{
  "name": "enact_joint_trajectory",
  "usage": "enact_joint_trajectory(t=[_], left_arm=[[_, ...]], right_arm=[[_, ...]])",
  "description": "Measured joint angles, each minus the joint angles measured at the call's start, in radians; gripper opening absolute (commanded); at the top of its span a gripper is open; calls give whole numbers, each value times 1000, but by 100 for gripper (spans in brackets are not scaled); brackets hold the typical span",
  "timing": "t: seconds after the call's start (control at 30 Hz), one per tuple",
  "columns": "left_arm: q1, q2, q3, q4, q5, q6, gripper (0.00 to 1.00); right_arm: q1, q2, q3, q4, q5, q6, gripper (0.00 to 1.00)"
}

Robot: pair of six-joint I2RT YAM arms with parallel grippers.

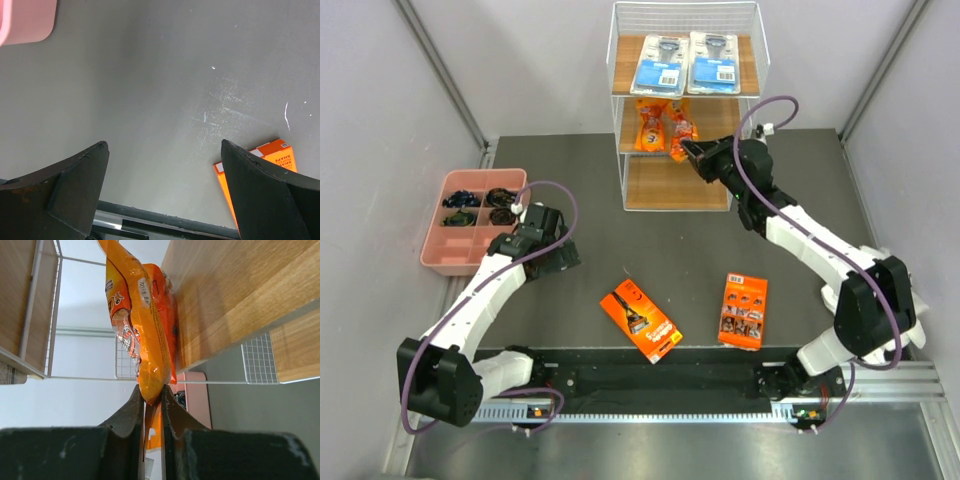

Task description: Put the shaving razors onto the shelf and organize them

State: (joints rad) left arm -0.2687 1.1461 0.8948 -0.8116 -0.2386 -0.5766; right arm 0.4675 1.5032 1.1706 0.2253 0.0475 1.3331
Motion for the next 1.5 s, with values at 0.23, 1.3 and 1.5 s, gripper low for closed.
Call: enact_joint_trajectory(t=[0.23,1.3,1.5], left_arm=[[0,0,0,0,12,0,98],[0,0,-20,8,14,4,98],[0,-1,-20,11,14,4,98]], right_arm=[[-8,66,30,18,-8,31,0],[-13,168,187,-99,22,59,27],[-13,168,185,-103,21,66,39]])
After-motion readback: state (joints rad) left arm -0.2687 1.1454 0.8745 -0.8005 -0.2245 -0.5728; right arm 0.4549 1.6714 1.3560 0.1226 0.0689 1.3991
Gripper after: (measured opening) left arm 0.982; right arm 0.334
